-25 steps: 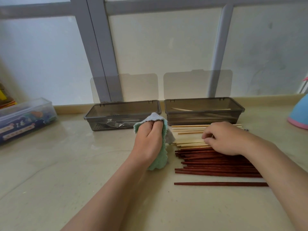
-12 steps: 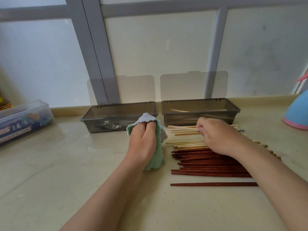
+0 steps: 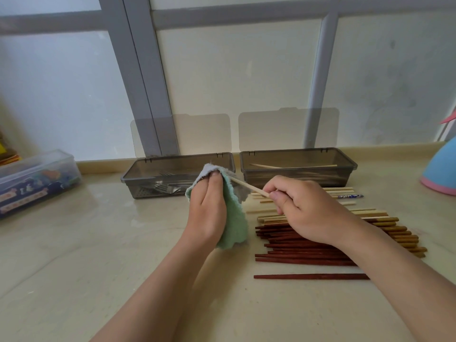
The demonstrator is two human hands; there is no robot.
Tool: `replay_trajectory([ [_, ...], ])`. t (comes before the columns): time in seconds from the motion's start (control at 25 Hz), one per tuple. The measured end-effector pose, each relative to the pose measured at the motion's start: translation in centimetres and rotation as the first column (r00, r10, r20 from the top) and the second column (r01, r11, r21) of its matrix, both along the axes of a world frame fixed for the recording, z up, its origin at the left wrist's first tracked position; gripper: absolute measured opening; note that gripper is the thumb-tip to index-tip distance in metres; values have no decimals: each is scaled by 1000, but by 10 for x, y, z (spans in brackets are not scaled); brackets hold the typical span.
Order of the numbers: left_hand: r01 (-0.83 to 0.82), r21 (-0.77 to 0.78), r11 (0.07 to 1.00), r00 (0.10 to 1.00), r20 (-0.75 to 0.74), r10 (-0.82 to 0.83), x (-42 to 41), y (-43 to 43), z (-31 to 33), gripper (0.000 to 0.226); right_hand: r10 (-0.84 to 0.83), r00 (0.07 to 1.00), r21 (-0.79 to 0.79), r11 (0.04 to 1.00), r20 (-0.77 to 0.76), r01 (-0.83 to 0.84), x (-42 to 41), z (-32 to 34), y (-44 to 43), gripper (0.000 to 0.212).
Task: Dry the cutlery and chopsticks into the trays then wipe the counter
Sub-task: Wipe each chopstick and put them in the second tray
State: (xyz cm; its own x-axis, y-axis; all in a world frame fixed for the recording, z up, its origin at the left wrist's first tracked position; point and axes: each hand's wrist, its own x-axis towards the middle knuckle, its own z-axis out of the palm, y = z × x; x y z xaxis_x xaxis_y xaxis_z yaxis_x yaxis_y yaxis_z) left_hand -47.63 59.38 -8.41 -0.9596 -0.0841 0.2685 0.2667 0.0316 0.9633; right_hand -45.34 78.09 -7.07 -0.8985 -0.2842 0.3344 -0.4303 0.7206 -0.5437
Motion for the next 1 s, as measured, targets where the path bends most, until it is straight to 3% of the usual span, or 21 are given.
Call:
replay_trajectory([
  [0.28,-79,42,996,996,47,77,4,6,3,37,35,999,-71,997,-42,-38,4,-10,-23,18],
  [0.56,-49,-92,995,998,-33,46,4,10,-1,46,28,997,-127,991,-70,-36,6,-18,-32,17],
  [1.0,-8,-132,991,996,-92,-4,7,12,-2,46,10,996,-188,982,-83,-25,7,-23,-39,17],
])
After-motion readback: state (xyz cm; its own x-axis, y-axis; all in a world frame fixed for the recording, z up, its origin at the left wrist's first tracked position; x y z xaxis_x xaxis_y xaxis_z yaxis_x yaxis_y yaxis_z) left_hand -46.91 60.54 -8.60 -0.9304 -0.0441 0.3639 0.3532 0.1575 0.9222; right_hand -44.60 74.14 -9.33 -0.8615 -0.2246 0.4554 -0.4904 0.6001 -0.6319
